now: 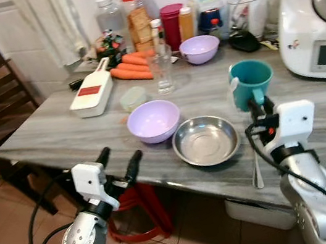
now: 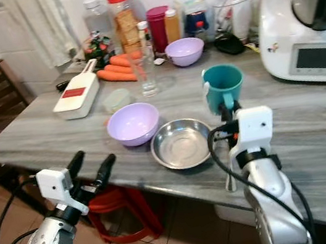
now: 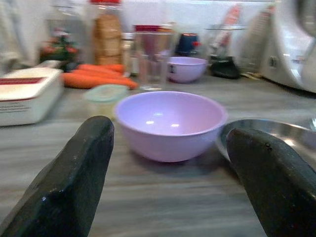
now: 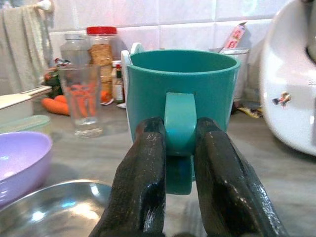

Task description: Setting the table

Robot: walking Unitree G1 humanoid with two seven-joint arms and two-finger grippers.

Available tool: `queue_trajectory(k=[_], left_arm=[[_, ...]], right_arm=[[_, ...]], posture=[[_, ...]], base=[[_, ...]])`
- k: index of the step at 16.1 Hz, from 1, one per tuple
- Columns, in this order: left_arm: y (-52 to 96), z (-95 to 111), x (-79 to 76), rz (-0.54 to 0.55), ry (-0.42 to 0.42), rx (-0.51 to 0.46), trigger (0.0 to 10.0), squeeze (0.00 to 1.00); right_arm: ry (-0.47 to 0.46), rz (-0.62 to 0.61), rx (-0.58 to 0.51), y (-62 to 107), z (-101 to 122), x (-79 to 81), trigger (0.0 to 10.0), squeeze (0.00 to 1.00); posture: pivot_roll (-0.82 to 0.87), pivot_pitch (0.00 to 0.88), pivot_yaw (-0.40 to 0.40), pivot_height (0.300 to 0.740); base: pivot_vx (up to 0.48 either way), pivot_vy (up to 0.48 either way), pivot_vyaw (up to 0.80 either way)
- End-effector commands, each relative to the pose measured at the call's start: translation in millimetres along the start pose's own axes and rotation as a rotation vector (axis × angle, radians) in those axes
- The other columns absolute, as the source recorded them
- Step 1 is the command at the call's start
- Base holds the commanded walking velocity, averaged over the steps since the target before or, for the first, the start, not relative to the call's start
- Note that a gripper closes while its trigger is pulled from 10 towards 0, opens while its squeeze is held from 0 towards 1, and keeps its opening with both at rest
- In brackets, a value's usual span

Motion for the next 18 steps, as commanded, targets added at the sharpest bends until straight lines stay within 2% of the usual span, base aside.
queue_trajectory(k=[1,3,4,5,7,11,16,18], left_arm=[[-1.6,6.5,-1.9,-0.050,0.010,-0.019,10.0,0.00],[-4.3,7.5,-12.0,-0.156,0.080,-0.024,10.0,0.00],[-5.7,7.9,-12.9,-0.164,0.091,-0.025,10.0,0.00],[-7.0,8.4,-15.3,-0.189,0.088,-0.027,10.0,0.00],[-8.3,9.2,-18.2,-0.210,0.104,-0.025,10.0,0.00],[-7.2,7.7,-20.6,-0.228,0.118,-0.017,10.0,0.00],[-5.5,2.8,-31.3,-0.328,0.163,0.016,10.0,0.00],[-4.4,0.8,-34.9,-0.372,0.175,0.031,10.0,0.00]], right_arm=[[-0.006,0.014,-0.012,-8.0,4.0,1.1,10.0,0.00],[0.020,0.049,0.003,-26.8,1.0,0.4,10.0,0.00],[0.032,0.058,0.017,-32.1,-1.4,0.5,10.0,0.00],[0.006,0.055,0.031,-39.1,-3.9,0.9,10.0,0.00],[0.011,0.114,0.071,-54.5,-11.5,10.3,10.0,0.00],[0.021,0.143,0.104,-65.9,-20.8,14.4,10.0,0.00],[0.050,0.132,0.146,-71.6,-30.8,-5.7,10.0,0.00],[0.060,0.140,0.161,-71.0,-35.7,-8.7,10.0,0.00]], posture=[[-0.14,0.000,0.101,0.740],[-0.14,0.000,0.100,0.740],[-0.14,0.000,0.100,0.740],[-0.14,0.000,0.100,0.740],[-0.13,0.000,0.096,0.740],[-0.13,0.000,0.096,0.740],[-0.13,0.000,0.092,0.740],[-0.13,0.000,0.099,0.740]], base=[[0.000,0.000,0.00],[0.000,0.000,0.00],[0.000,0.000,0.00],[0.000,0.000,0.00],[0.000,0.000,0.00],[0.000,0.000,0.00],[0.000,0.000,0.00],[0.000,0.000,0.00]])
Point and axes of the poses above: a point about 5 cm out from each wrist's last joint towards the gripper, its own y axis pointing back from the gripper into the wrist, its own z axis along the axis of the wrist's last joint, x = y × z, the point moved 1 cm from there along -y, pointing out of the wrist towards the gripper, and after that the axes turned 9 degrees about -y, right-handed, at the moved point
